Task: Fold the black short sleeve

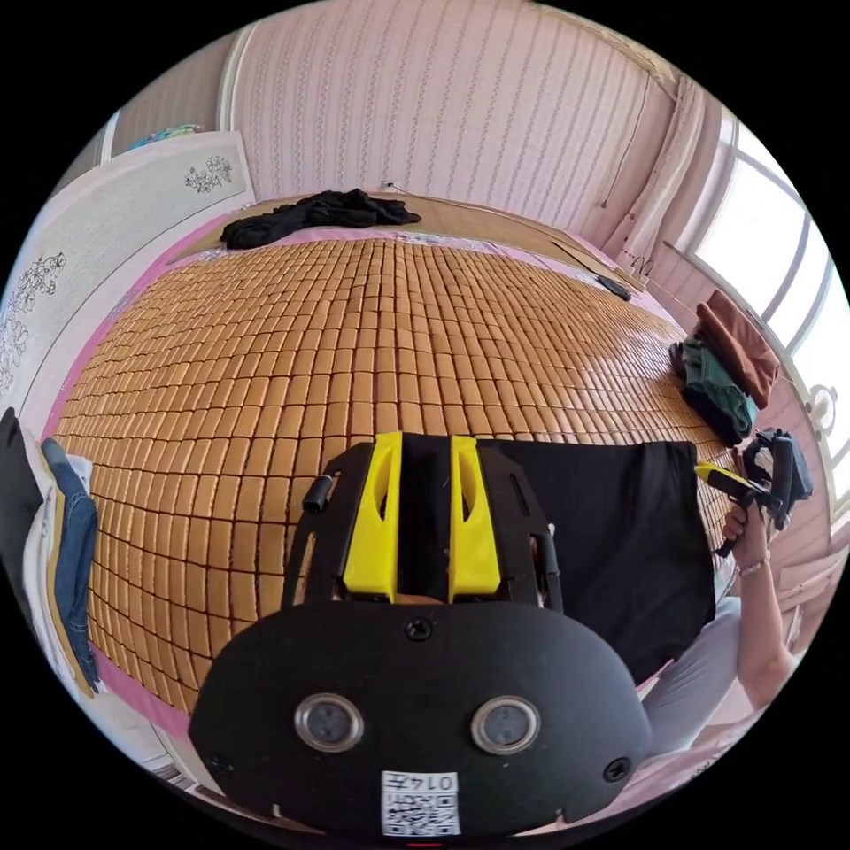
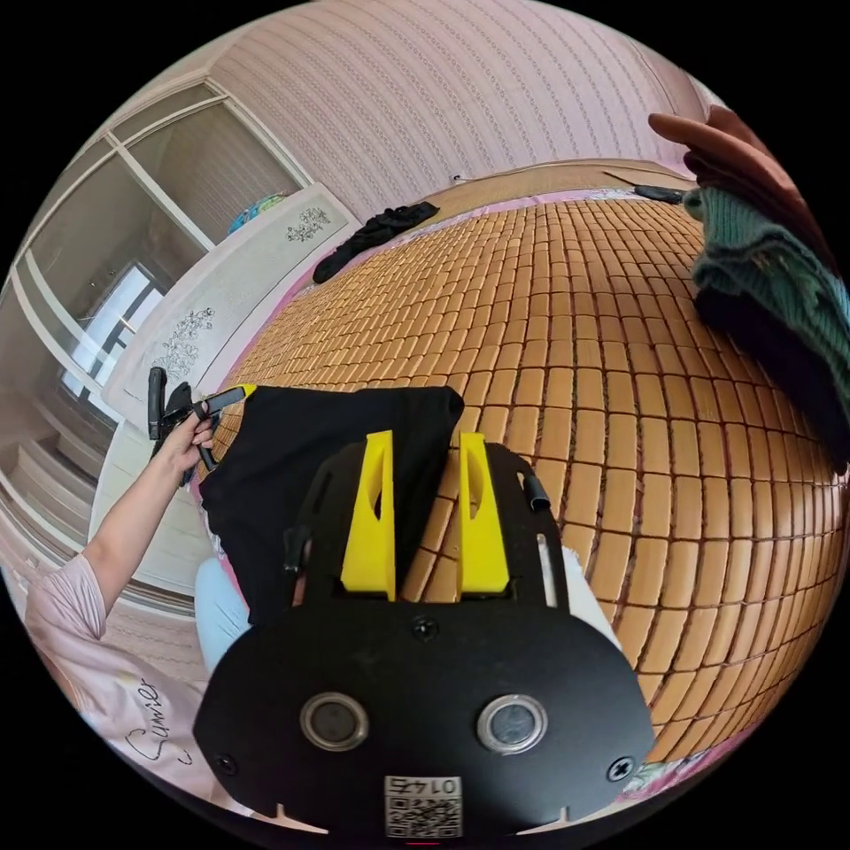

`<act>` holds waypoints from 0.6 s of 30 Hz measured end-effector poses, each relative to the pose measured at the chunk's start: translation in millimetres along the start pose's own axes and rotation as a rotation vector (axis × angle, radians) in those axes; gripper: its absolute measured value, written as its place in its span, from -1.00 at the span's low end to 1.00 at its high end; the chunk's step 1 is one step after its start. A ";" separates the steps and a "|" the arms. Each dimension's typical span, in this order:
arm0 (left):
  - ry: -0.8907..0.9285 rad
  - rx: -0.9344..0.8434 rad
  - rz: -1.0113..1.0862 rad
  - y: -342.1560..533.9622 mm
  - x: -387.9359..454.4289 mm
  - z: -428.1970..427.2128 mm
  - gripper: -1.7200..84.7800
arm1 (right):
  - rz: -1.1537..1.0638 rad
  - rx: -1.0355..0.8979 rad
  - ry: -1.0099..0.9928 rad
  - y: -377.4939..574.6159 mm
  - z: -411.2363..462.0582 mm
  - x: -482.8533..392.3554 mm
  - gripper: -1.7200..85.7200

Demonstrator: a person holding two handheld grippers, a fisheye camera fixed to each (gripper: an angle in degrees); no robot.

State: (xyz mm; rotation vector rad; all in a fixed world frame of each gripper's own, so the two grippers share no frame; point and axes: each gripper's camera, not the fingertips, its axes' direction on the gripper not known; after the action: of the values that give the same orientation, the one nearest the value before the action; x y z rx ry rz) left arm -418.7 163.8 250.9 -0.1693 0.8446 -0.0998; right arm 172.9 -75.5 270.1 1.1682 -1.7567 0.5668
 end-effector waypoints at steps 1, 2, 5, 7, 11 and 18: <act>0.002 -0.048 0.008 -3.5 -0.8 15.8 -0.82 | -0.001 -0.007 -0.011 -2.7 2.5 0.9 -0.73; -0.010 -0.079 0.017 -4.8 -0.4 23.2 -0.84 | -0.010 -0.024 -0.039 -7.0 8.0 2.4 -0.76; -0.072 -0.092 0.114 -5.3 4.0 39.4 -0.96 | 0.010 -0.092 -0.051 -8.9 16.7 6.6 -0.85; -0.067 -0.077 0.092 -7.6 -6.8 44.3 -0.97 | 0.006 -0.098 -0.034 -5.8 13.7 6.1 -0.87; -0.036 -0.067 0.035 -8.5 -21.6 56.5 -0.98 | 0.018 -0.101 -0.033 4.0 12.3 4.9 -0.89; -0.078 -0.069 0.060 -4.9 -11.2 53.0 -0.92 | 0.018 -0.086 0.016 29.2 4.8 -15.2 -0.85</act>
State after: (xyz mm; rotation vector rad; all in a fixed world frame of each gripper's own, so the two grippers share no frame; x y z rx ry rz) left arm -386.4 166.5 294.6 -0.2111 0.7755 -0.0078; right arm 146.8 -59.1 257.6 1.0872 -1.7622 0.5049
